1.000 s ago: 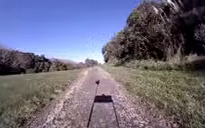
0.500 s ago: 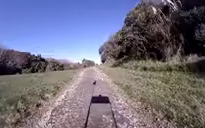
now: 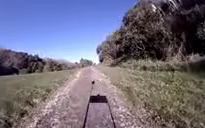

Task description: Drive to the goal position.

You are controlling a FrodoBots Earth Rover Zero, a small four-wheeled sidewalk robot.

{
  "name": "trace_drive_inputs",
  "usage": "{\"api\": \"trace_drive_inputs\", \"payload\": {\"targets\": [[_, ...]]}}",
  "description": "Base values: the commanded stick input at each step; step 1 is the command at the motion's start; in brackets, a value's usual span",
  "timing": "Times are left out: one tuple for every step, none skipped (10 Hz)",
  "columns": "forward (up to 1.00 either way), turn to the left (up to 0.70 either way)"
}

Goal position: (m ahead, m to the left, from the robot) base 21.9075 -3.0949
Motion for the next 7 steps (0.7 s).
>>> {"api": "trace_drive_inputs", "payload": {"targets": [[0.50, 0.00], [0.50, 0.00], [0.50, 0.20], [0.50, 0.42], [0.50, 0.48], [0.50, 0.30], [0.50, 0.03]]}}
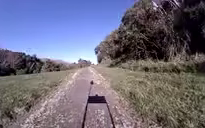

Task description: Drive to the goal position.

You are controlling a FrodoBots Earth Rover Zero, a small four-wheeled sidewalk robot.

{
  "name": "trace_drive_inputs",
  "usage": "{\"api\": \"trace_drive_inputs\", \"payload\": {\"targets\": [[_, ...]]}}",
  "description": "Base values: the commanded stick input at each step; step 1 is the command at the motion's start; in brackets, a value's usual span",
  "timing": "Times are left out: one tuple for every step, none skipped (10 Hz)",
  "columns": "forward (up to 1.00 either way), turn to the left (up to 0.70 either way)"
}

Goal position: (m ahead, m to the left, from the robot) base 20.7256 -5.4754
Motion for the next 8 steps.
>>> {"api": "trace_drive_inputs", "payload": {"targets": [[0.50, 0.01], [0.50, 0.00], [0.50, 0.00], [0.50, 0.00], [0.50, 0.00], [0.50, 0.00], [0.50, 0.00], [0.50, 0.00]]}}
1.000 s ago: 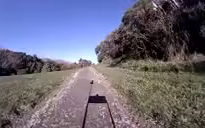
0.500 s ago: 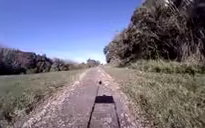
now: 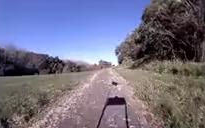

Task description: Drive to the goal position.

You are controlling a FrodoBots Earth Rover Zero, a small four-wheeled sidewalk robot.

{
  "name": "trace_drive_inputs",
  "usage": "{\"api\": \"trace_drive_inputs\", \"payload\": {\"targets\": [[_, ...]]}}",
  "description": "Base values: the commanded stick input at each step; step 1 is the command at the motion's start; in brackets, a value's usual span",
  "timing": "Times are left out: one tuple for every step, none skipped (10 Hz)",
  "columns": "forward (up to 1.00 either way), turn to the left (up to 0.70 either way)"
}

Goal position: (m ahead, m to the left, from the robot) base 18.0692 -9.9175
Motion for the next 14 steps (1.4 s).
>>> {"api": "trace_drive_inputs", "payload": {"targets": [[0.50, 0.00], [0.50, 0.00], [0.50, 0.00], [0.50, 0.00], [0.50, 0.00], [0.50, 0.00], [0.50, 0.00], [0.50, 0.00], [0.50, 0.00], [0.50, 0.00], [0.50, 0.00], [0.50, 0.00], [0.50, 0.00], [0.50, 0.00]]}}
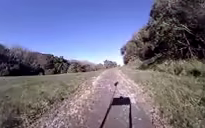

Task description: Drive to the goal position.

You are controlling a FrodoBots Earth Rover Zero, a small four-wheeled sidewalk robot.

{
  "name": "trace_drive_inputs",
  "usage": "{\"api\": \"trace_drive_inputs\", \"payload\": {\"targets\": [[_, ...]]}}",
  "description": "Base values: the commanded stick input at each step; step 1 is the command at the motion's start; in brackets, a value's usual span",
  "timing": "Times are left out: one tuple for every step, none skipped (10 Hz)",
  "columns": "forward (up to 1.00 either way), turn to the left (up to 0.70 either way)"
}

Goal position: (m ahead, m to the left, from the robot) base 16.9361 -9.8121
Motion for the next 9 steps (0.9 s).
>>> {"api": "trace_drive_inputs", "payload": {"targets": [[0.50, 0.00], [0.50, 0.00], [0.50, 0.00], [0.50, 0.00], [0.50, 0.00], [0.50, 0.00], [0.50, 0.00], [0.50, 0.00], [0.50, 0.00]]}}
